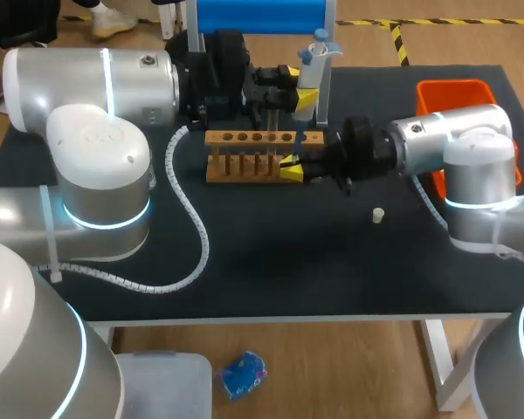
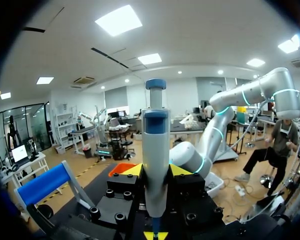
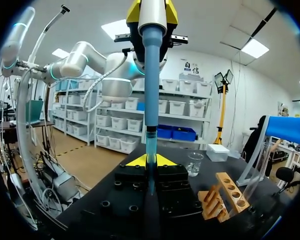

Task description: Invert the test tube, pick up the pipette, mount the tip to pipette, aspirate from beaker and dispense into the tube, eject the tip, return the pipette, and cap with the stopper.

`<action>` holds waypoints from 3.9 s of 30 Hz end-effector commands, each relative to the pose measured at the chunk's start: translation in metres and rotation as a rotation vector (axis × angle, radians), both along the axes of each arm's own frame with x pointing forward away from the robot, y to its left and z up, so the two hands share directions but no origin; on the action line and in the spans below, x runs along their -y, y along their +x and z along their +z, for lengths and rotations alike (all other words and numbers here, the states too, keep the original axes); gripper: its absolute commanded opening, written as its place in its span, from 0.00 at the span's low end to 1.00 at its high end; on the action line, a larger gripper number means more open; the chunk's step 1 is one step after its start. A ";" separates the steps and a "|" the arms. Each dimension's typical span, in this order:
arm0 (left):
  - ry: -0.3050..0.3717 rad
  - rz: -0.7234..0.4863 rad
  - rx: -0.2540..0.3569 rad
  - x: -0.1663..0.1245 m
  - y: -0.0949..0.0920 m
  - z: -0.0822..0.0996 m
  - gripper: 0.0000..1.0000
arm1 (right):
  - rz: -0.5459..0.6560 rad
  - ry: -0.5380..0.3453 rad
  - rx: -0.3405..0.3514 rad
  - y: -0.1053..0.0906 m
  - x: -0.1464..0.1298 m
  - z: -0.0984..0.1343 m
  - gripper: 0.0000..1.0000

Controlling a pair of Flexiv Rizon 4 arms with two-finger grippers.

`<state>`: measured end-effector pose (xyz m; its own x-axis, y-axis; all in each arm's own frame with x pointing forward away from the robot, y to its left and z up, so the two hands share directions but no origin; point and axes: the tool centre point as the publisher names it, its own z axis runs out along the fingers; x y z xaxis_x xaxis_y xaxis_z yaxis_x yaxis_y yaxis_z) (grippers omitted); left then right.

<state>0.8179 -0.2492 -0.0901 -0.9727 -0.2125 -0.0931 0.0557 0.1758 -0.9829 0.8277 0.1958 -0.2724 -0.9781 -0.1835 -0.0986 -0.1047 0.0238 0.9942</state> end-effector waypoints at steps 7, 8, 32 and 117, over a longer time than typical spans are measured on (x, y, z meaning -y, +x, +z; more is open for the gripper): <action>-0.004 0.001 0.002 0.000 0.000 -0.003 0.00 | -0.002 0.008 -0.005 -0.001 0.002 0.005 0.00; -0.004 0.001 0.002 0.000 0.000 -0.003 0.00 | -0.002 0.003 -0.001 -0.001 0.002 0.005 0.00; -0.004 0.001 0.002 0.000 0.000 -0.003 0.00 | 0.010 -0.020 0.017 0.004 0.000 0.009 0.00; 0.046 0.468 0.035 -0.088 0.009 0.012 0.00 | 0.051 -0.241 -0.239 -0.011 0.038 -0.013 1.00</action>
